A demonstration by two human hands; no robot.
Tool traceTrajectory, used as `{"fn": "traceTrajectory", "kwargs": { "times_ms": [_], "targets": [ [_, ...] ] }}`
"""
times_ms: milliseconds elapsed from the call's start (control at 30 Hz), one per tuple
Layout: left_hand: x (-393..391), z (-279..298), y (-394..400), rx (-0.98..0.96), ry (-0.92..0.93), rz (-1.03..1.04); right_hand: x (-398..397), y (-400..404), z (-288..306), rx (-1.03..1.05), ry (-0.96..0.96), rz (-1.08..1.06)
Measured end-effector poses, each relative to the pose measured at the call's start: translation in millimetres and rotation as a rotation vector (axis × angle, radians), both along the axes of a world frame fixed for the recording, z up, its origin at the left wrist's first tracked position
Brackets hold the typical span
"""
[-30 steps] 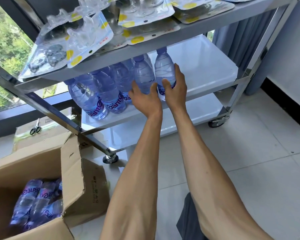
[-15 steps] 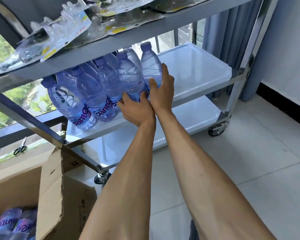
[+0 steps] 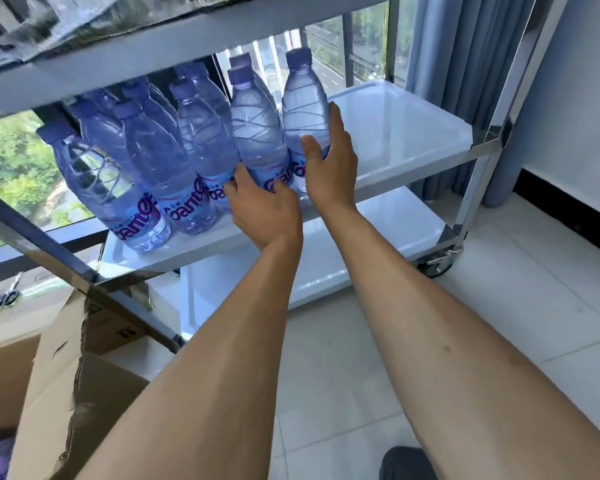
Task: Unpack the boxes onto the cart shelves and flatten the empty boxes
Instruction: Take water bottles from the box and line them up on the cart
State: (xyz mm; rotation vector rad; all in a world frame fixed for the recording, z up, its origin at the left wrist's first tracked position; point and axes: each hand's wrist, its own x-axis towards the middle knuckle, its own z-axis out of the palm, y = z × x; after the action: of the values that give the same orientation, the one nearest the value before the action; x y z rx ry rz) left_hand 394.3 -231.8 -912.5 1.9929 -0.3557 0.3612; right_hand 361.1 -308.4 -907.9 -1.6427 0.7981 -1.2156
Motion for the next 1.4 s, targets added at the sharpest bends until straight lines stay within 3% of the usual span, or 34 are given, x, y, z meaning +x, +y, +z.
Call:
{"fn": "traceTrajectory", "kwargs": {
  "times_ms": [367,567,700,933,1400],
  "targets": [
    [-0.8,0.2,-19.0,-0.072,0.149,0.066,1.1,-10.9,-0.7,-0.062,0.041,0.005],
    [12.8,-2.8,-19.8,0.029,0.136,0.09,-4.6,-14.2,-13.4,0.004,-0.015,0.035],
    [25.2,-2.9,-16.4,0.134,0.076,0.048,-10.3,-16.5,-24.9,-0.039,0.105,0.066],
    [24.6,-0.2,-20.8,0.132,0.094,0.062,15.9,-18.8,-14.1,0.018,0.316,-0.131],
    [35.4,-3.6,-30.0,0.081,0.151,0.023,16.1,-21.2,-22.1,-0.068,0.387,-0.123]
  ]
}}
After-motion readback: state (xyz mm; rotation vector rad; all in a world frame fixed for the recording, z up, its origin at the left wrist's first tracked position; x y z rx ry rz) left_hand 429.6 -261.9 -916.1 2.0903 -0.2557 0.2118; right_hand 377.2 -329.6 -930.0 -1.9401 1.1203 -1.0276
